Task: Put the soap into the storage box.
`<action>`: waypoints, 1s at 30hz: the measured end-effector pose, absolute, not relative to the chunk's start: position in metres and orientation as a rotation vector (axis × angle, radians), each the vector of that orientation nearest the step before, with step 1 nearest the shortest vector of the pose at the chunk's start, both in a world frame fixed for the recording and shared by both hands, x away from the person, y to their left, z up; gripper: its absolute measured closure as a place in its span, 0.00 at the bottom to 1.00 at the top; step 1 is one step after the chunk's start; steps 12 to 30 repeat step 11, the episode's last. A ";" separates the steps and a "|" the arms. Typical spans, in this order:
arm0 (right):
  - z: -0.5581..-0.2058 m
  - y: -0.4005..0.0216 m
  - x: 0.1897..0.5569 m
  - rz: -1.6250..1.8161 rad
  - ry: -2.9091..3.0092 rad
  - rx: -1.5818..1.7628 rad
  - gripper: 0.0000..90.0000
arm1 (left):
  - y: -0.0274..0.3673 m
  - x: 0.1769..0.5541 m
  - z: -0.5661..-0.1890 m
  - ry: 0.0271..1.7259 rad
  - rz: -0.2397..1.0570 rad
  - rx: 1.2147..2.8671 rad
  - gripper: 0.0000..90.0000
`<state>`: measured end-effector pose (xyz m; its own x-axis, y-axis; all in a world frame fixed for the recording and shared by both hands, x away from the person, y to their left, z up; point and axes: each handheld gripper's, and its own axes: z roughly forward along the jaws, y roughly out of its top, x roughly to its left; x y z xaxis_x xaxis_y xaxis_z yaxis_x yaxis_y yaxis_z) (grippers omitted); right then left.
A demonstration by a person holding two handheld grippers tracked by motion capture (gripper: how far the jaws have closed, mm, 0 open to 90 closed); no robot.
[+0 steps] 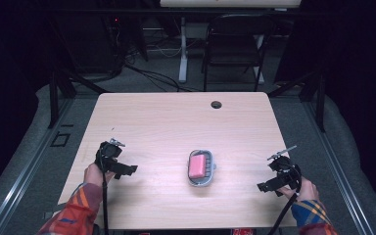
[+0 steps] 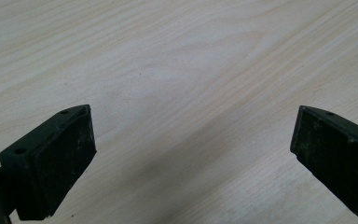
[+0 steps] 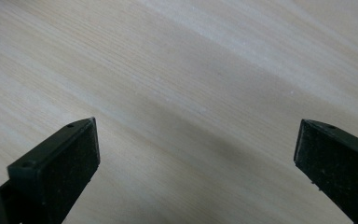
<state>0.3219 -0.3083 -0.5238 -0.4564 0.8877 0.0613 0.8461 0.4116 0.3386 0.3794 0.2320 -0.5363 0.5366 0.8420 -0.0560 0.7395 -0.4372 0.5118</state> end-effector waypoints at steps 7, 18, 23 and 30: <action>-0.534 -0.309 0.323 0.410 2.567 1.539 0.00 | 0.230 0.378 -0.537 1.261 0.263 2.318 0.00; -0.535 -0.309 0.323 0.430 2.576 1.543 0.00 | 0.230 0.379 -0.538 1.254 0.262 2.322 0.00; -0.535 -0.309 0.323 0.430 2.576 1.543 0.00 | 0.230 0.379 -0.538 1.254 0.262 2.322 0.00; -0.535 -0.309 0.323 0.430 2.576 1.543 0.00 | 0.230 0.379 -0.538 1.254 0.262 2.322 0.00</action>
